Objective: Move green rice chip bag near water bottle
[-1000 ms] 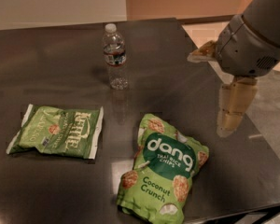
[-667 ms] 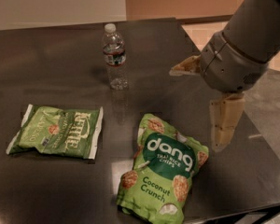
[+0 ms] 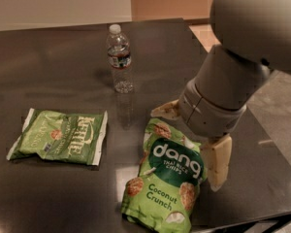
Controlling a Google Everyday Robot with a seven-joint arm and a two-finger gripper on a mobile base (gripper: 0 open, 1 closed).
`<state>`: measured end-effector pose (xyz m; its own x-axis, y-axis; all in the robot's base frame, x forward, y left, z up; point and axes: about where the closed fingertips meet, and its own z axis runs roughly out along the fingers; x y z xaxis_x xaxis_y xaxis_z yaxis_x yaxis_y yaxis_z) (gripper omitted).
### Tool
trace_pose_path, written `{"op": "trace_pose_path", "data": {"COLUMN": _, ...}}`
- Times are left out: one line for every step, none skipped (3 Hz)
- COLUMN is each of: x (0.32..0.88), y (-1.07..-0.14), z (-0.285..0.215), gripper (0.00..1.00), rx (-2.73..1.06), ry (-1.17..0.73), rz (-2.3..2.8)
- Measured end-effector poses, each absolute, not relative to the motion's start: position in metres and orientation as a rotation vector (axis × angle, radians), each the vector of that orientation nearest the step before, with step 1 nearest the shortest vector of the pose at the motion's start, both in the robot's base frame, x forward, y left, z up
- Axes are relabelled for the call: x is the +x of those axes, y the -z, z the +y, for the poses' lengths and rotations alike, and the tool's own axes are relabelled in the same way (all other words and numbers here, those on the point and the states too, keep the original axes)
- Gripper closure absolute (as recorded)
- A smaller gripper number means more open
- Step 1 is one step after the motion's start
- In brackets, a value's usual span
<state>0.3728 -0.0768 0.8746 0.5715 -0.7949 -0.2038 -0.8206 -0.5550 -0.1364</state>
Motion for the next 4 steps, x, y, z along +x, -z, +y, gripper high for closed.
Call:
{"op": "trace_pose_path", "data": {"x": 0.37, "y": -0.852, "z": -0.073, "gripper": 0.0, "rx": -2.659, "ry": -0.136, "rz": 1.308}}
{"op": "trace_pose_path", "data": {"x": 0.369, "y": -0.842, "z": -0.073, "gripper": 0.18, "rx": -2.704, "ry": -0.102, "rz": 1.29}}
{"op": "trace_pose_path", "data": {"x": 0.375, "y": -0.842, "z": -0.077, "gripper": 0.42, "rx": -2.714, "ry": -0.093, "rz": 1.322}}
{"op": "trace_pose_path", "data": {"x": 0.387, "y": -0.851, "z": -0.083, "gripper": 0.65, "rx": -2.686, "ry": -0.086, "rz": 1.409}}
